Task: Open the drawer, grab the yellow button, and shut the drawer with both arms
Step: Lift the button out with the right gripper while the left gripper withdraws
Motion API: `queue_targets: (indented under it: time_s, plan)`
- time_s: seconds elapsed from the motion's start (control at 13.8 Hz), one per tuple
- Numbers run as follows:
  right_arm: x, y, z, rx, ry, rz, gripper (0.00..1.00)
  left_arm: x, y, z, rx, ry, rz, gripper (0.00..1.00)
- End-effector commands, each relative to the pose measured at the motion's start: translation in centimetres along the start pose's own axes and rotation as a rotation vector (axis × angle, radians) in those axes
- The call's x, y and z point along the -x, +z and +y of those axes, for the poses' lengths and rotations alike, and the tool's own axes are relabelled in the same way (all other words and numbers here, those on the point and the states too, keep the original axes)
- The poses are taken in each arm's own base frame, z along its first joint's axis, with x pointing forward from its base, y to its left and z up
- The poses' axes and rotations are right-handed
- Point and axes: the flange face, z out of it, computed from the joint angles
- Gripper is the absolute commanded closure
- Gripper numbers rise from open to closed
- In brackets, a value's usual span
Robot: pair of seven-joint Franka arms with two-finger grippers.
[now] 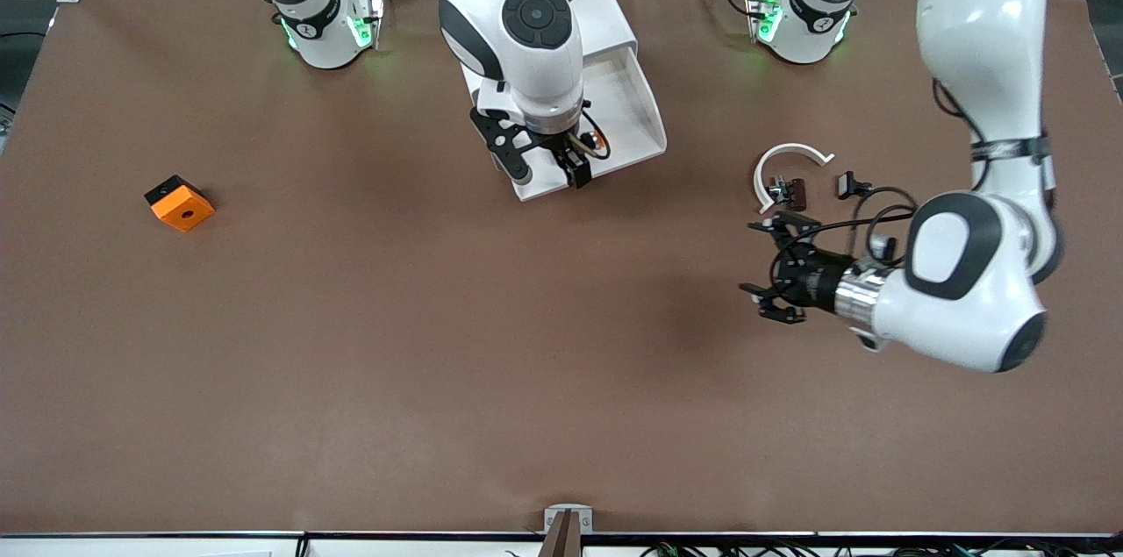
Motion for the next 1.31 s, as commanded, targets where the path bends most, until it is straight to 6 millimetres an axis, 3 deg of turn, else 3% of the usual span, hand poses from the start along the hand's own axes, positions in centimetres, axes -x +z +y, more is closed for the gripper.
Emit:
queue_targets:
  time_s: [0.0, 0.36, 0.51, 0.58, 0.73, 1.02, 1.24]
  plan:
    - [1.0, -0.2, -0.3, -0.002, -0.002, -0.008, 0.0, -0.3, -2.1, -1.4, 0.049, 0.126, 0.101, 0.0]
    - [2.0, 0.2, 0.0, 0.004, -0.017, -0.008, 0.0, 1.6, -0.4, -2.2, -0.052, 0.626, 0.339, 0.0]
    - [2.3, 0.9, -0.1, 0.011, -0.021, -0.004, 0.14, 2.0, -0.5, -2.6, -0.078, 0.72, 0.392, 0.0]
    - [2.3, 1.1, 0.0, 0.016, -0.023, -0.001, 0.25, 3.1, -0.9, -3.5, -0.094, 0.789, 0.44, 0.0]
    - [2.4, 1.3, 0.0, 0.019, -0.024, -0.002, 0.35, 5.2, -0.2, -4.8, -0.129, 0.883, 0.516, 0.0]
    - [3.0, 0.7, -0.2, 0.004, -0.027, -0.003, 0.88, 5.6, 1.3, -4.9, -0.184, 1.067, 0.496, 0.0]
    - [1.8, -1.8, -0.8, -0.023, -0.011, -0.014, 0.95, 6.7, 5.3, -3.8, -0.175, 1.118, 0.5, 0.0]
